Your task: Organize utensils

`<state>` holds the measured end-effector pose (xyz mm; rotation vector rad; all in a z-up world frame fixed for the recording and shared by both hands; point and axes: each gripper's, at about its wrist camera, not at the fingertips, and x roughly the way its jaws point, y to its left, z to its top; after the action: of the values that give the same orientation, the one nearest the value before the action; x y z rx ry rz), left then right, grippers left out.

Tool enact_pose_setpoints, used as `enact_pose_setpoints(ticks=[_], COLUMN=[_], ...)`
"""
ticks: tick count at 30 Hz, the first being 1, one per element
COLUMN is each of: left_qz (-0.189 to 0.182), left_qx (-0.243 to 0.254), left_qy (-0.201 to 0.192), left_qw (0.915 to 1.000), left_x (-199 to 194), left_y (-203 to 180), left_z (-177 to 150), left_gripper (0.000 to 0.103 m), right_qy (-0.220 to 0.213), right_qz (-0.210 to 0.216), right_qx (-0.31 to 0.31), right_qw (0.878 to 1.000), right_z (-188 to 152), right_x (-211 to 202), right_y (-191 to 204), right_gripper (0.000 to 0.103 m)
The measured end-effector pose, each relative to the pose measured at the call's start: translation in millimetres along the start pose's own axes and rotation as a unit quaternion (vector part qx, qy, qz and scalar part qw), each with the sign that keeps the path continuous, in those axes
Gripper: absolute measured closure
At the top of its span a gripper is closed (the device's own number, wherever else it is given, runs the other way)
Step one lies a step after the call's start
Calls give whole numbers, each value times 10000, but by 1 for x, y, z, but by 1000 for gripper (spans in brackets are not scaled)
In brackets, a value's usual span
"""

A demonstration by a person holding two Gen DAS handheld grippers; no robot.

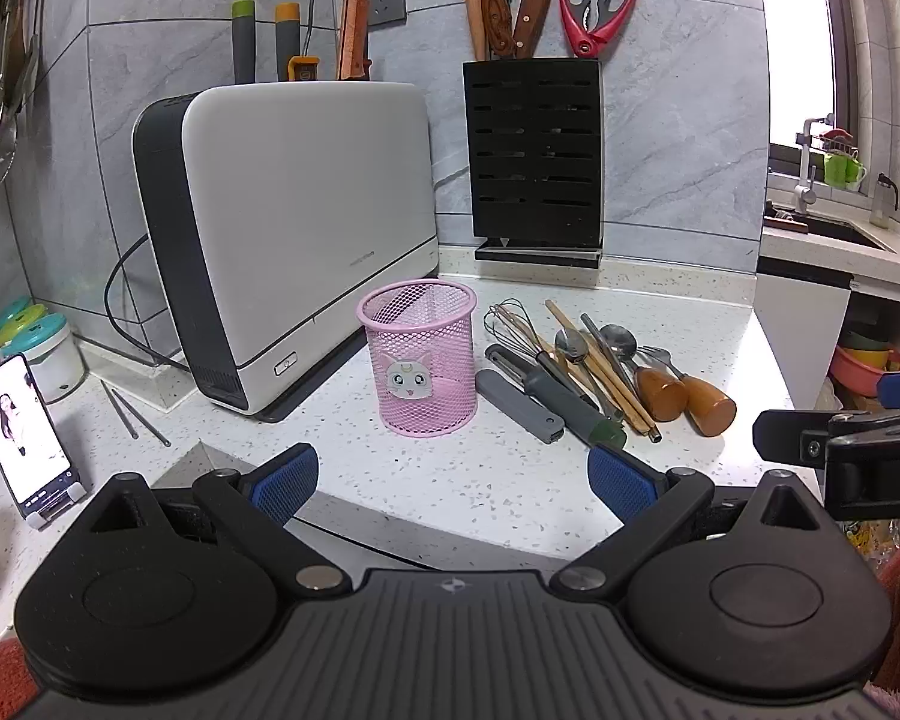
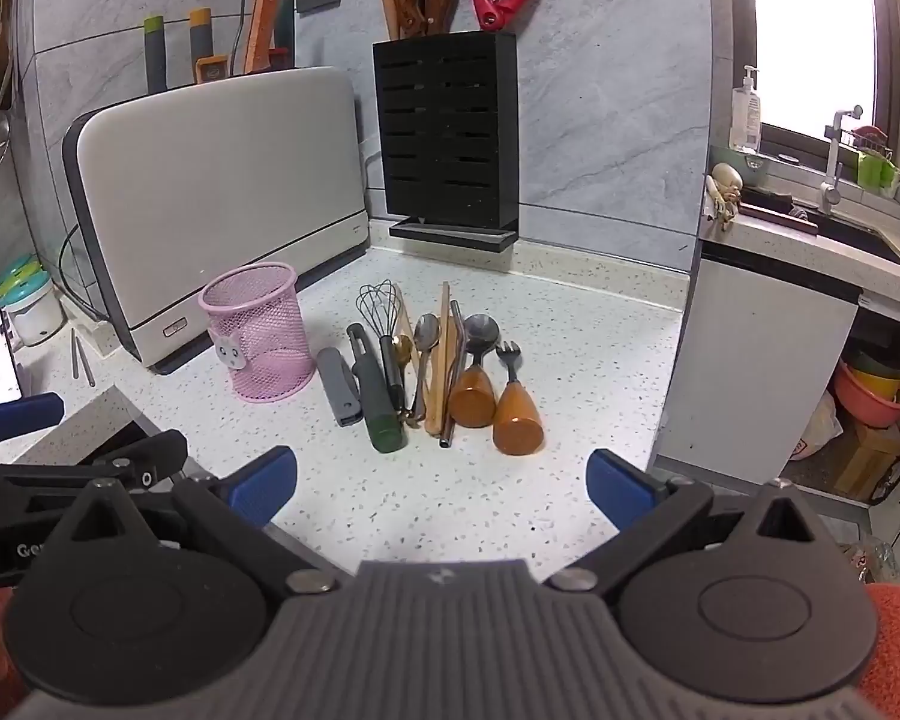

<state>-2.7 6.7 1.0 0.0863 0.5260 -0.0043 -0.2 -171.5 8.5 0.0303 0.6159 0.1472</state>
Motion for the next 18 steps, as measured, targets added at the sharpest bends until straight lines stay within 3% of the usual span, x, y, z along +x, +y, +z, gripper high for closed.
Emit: enact_pose_setpoints(ticks=[18], left_qz=[8], left_qx=[12], left_qy=[6], left_qw=[10000], left_x=[0], left_y=[0], left_z=[-1], left_gripper=[0], right_qy=[26], right_qz=[44], right_qx=[-113], right_qw=[9999], right_z=[0], right_x=[2], right_y=[4], right_gripper=[3])
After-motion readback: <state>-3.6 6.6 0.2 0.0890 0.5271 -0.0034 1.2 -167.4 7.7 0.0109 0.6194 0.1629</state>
